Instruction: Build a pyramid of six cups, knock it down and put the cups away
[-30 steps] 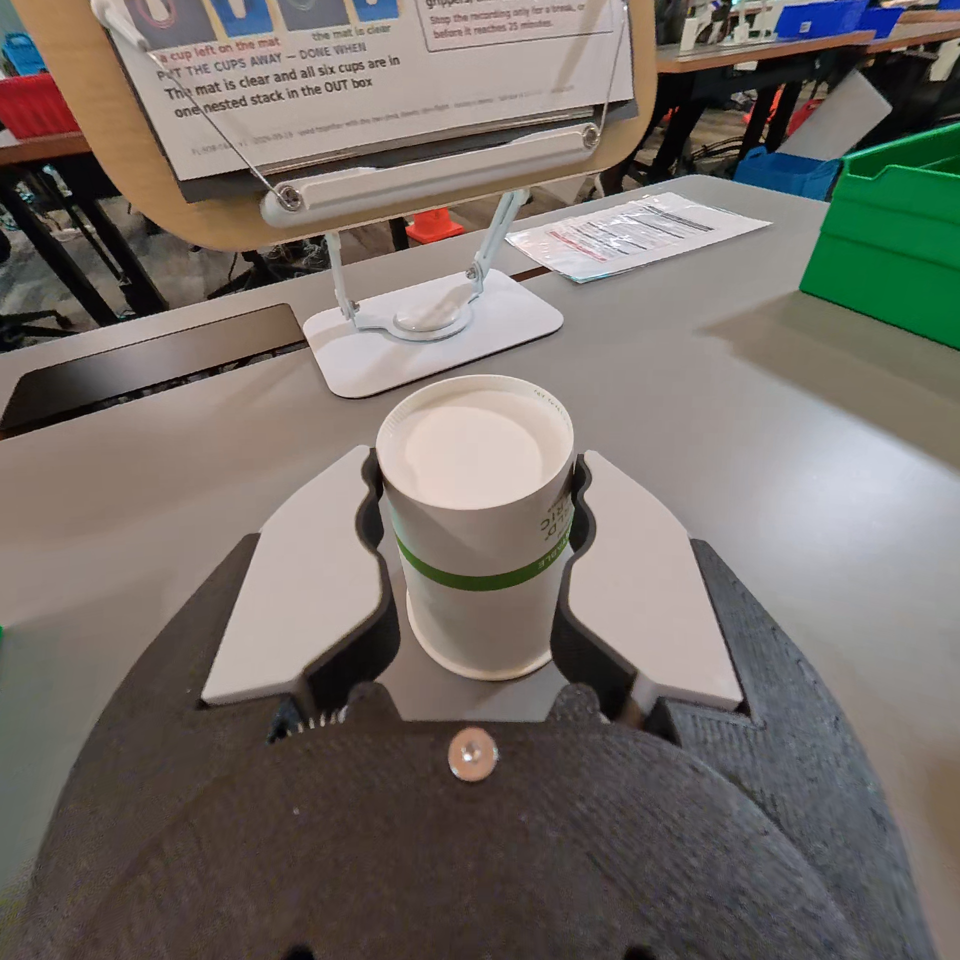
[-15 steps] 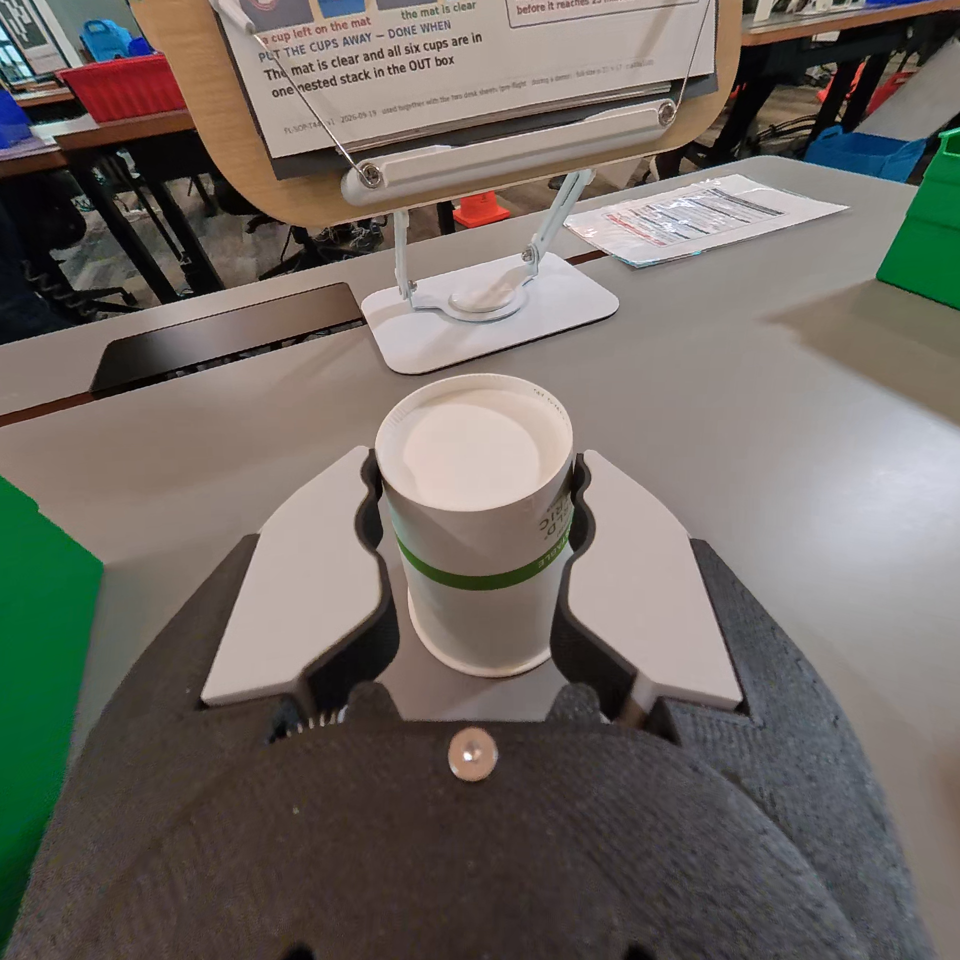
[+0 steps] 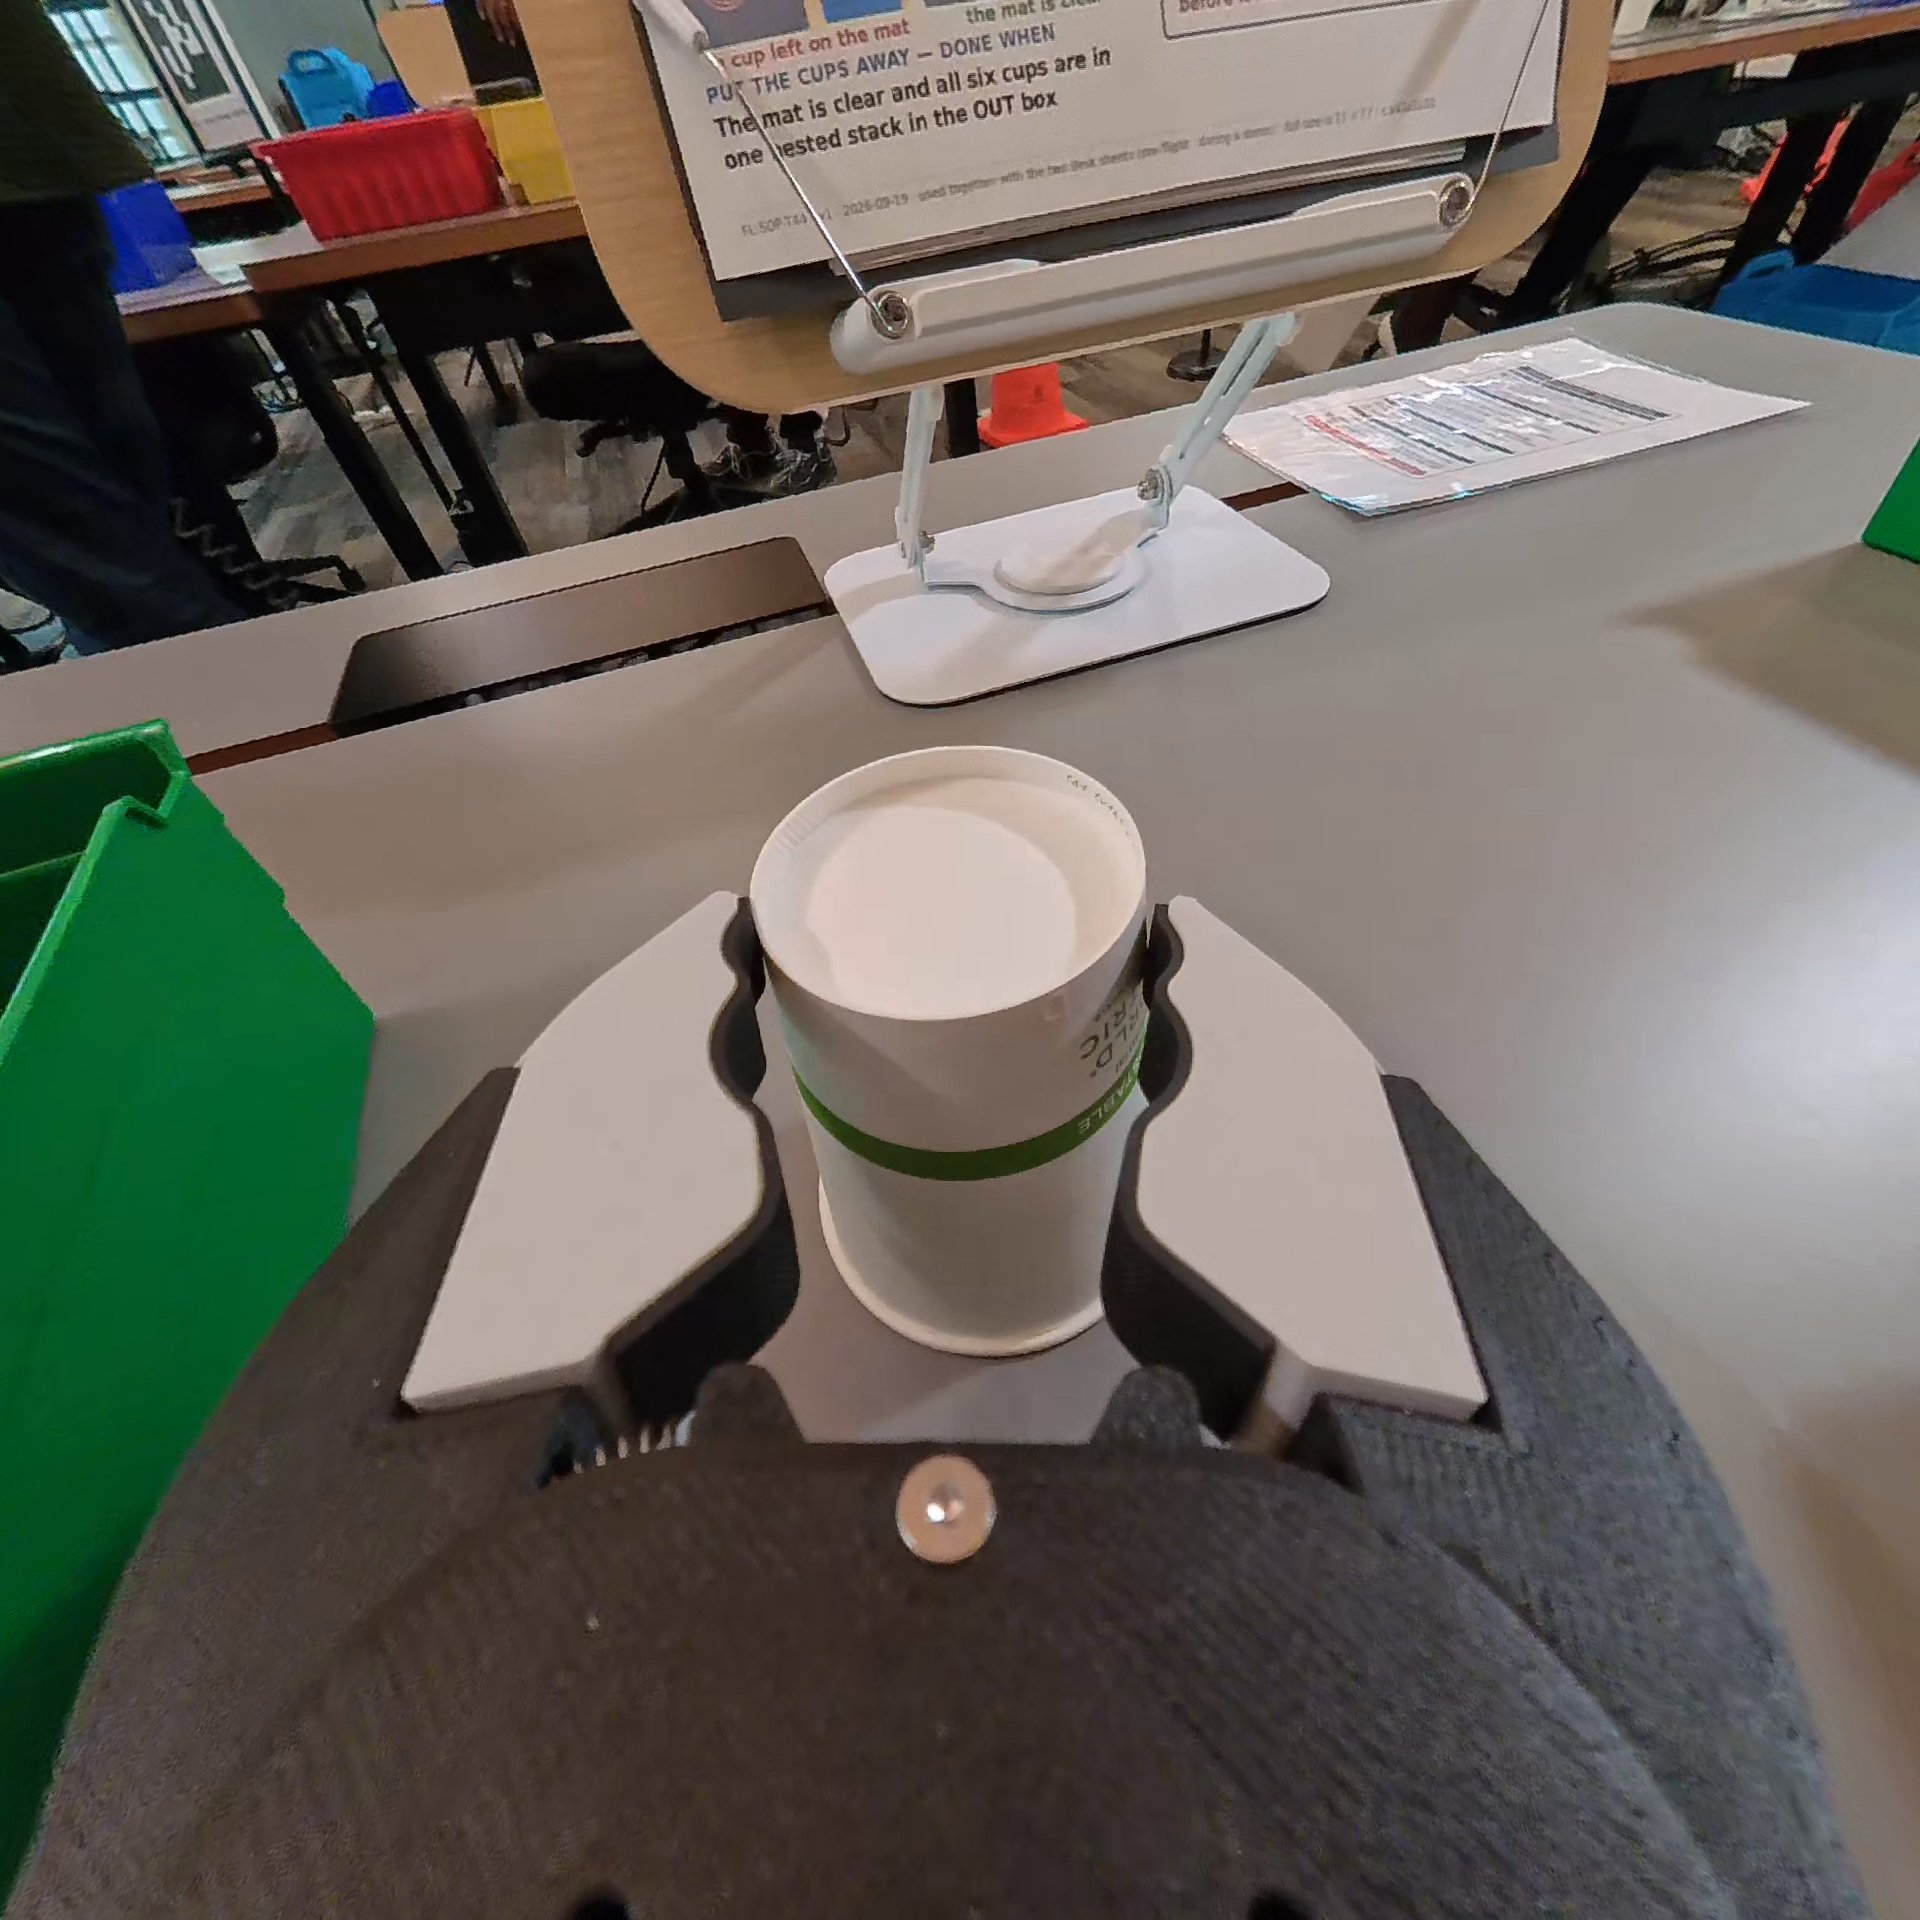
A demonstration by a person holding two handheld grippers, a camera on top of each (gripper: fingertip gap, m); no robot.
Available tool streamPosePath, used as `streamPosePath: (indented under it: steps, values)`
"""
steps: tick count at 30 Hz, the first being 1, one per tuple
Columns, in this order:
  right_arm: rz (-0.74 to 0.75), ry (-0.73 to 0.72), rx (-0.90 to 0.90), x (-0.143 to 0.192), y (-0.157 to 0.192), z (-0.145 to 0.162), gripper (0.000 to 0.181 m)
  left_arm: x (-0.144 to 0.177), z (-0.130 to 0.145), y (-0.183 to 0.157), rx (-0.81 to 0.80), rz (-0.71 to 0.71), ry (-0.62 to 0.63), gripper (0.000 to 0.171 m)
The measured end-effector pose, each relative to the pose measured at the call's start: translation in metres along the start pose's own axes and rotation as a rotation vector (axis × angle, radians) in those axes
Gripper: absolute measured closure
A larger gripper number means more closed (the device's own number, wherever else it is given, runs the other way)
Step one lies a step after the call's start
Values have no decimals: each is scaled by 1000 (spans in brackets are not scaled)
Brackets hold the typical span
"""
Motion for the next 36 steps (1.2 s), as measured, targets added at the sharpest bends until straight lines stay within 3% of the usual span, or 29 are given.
streamPosePath:
  steps: [36]
  values:
    - [-21,23,10,-8,7,4,181,-1,3,-7,-13,90,-68,99]
Point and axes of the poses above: each gripper's, where its closed fingertips meet, x back along the fingers, z out of its underside, y = z × x across the jaws, the point moved 6 cm from there along x, back along the fingers, and after that the axes turned 11 degrees about z, right-handed, at the moved point
